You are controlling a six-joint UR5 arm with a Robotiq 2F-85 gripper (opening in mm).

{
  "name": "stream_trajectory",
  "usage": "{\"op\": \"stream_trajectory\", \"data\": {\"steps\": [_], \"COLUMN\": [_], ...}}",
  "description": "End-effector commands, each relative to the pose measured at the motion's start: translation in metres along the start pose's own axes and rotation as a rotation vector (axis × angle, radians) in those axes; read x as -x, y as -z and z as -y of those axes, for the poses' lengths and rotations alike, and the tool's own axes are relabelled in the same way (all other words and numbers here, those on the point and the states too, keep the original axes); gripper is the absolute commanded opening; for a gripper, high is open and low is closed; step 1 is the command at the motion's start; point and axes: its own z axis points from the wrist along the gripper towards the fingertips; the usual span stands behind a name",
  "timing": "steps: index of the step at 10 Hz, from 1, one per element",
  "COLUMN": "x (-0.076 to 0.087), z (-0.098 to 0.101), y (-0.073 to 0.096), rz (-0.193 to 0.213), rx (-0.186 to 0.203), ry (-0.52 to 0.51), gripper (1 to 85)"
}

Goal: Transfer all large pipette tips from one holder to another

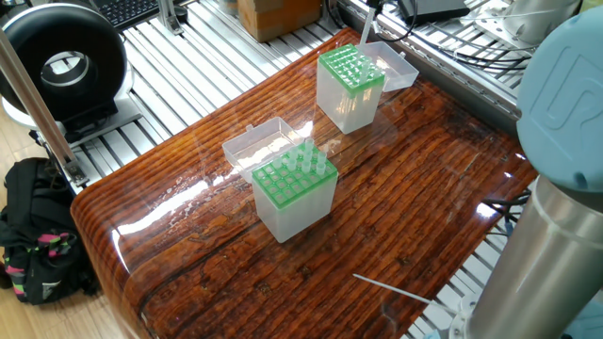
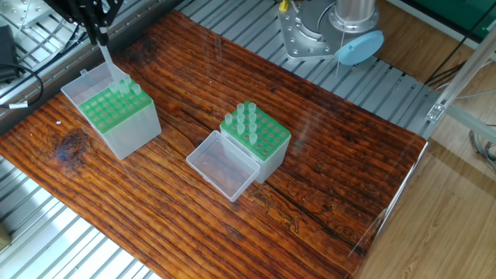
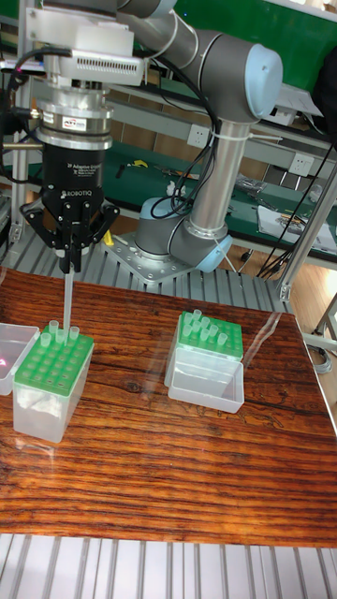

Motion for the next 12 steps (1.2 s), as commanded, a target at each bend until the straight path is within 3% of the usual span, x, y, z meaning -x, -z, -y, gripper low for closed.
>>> {"op": "stream_trajectory", "data": {"steps": [1, 3, 7, 12], "x": [0.005, 0.005, 0.005, 0.005], "z": [0.019, 0.033, 0.035, 0.027], "y": [0.001, -0.001, -0.001, -0.007], "rz": [0.016, 0.015, 0.026, 0.028], "rx": [-0.057, -0.089, -0.091, -0.046], "ry": [0.027, 0.049, 0.058, 0.044], "gripper": [1.0, 1.0, 1.0, 1.0]}}
